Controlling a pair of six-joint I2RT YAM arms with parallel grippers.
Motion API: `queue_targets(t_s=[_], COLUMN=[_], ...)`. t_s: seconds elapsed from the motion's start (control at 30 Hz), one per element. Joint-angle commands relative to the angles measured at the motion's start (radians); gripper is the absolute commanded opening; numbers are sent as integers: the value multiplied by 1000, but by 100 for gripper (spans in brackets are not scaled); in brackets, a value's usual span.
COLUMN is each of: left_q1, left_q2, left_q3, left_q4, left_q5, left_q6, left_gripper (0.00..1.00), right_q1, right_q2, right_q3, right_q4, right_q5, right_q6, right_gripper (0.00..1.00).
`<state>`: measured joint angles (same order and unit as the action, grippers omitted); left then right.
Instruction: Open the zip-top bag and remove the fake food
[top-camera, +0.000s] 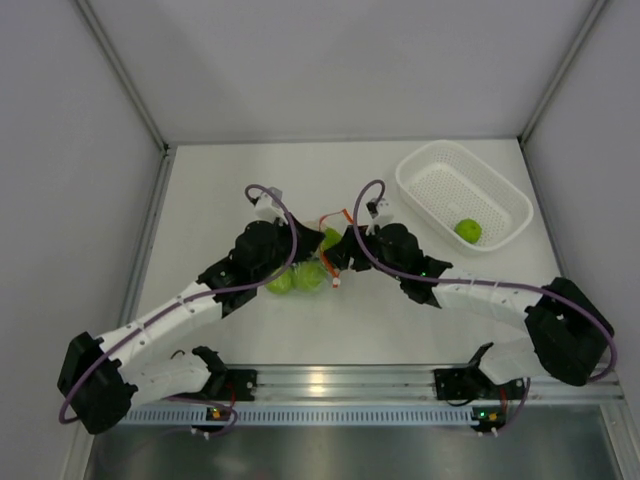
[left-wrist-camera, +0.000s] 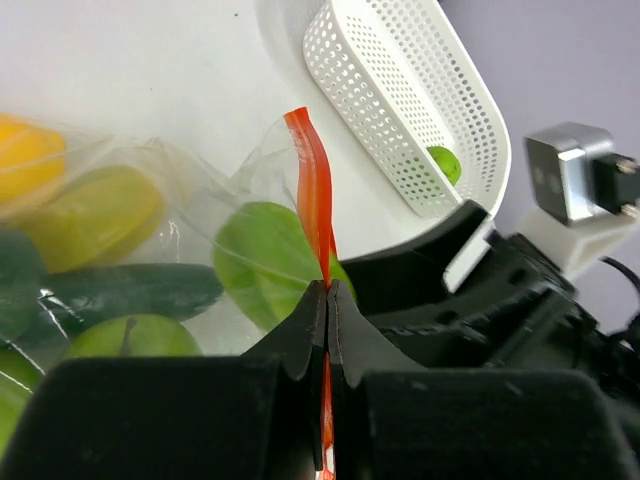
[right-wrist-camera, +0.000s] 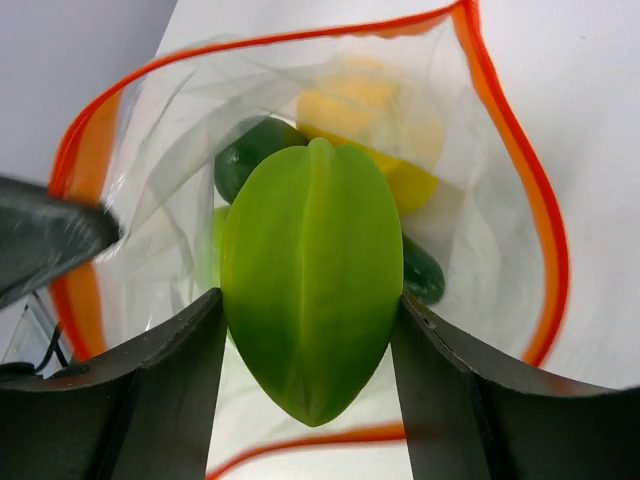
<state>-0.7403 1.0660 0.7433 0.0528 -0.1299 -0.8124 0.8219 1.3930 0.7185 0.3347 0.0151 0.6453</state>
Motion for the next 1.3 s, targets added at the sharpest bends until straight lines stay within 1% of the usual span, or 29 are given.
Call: queue_targets(t_s=[0.0,0.13,0.17,0.23,0.27,0.37,0.47,0.53,0.57,0.6,0.63,0.67,0.7,0.73,0.77,0.8,0.83,0.9,0.93,0.97,1.07,1.17,1.2,1.27], left_q1=[1,1,1,1,1,1,1,1,1,1,1,1,1,1,1,1,1,1,1,1,1,1,1,1], left_q2=[15,28,31,31,31,34,45,48,49,52,54,55,54,55,52,54,49,45,43,38,22,5,2,5], left_q3=[21,34,37,39,39,39,42,42,44,45,48,48,47,47,50,50,56,62,62,65,68,76,93,106], left_q4=[58,58,58,58,58,58,58,58,58,58,58,58,58,58,58,58,58,58,58,56,56,36,26,-4], left_q5=[-40,-50,-51,-59,-62,-73,-65,-53,-47,-40,-31,-30,-28,-22,-7,2,27,50,61,75,88,92,98,102], left_q6=[-1,-10,-14,-19,-24,-36,-56,-71,-82,-85,-87,-88,-90,-91,-88,-85,-74,-64,-54,-51,-42,-18,-10,15], left_gripper=[0,0,0,0,0,0,0,0,0,0,0,0,0,0,0,0,0,0,0,0,0,0,0,0], right_q1=[20,20,19,19,17,-6,-73,-166,-205,-289,-329,-363,-427,-457,-481,-519,-541,-576,-586,-595,-658,-685,-691,-704], right_q2=[-139,-265,-317,-373,-421,-495,-523,-506,-482,-468,-448,-395,-359,-323,-251,-217,-148,-74,-1,36,171,286,316,394], right_q3=[-43,-74,-79,-90,-88,-80,-68,-41,-25,2,18,38,88,117,169,197,226,318,350,413,516,596,617,672], right_q4=[-54,-163,-207,-252,-304,-397,-424,-444,-450,-453,-454,-459,-468,-494,-500,-505,-510,-531,-561,-574,-602,-606,-612,-634], right_q5=[42,75,86,131,143,207,261,261,247,241,241,246,252,261,278,263,255,298,312,319,341,341,339,351], right_q6=[-39,-73,-85,-98,-116,-144,-182,-197,-216,-220,-231,-236,-240,-242,-243,-246,-254,-265,-271,-272,-276,-292,-299,-309], right_gripper=[42,41,42,41,41,42,42,41,40,40,39,39,39,39,39,39,39,39,40,40,41,42,43,48])
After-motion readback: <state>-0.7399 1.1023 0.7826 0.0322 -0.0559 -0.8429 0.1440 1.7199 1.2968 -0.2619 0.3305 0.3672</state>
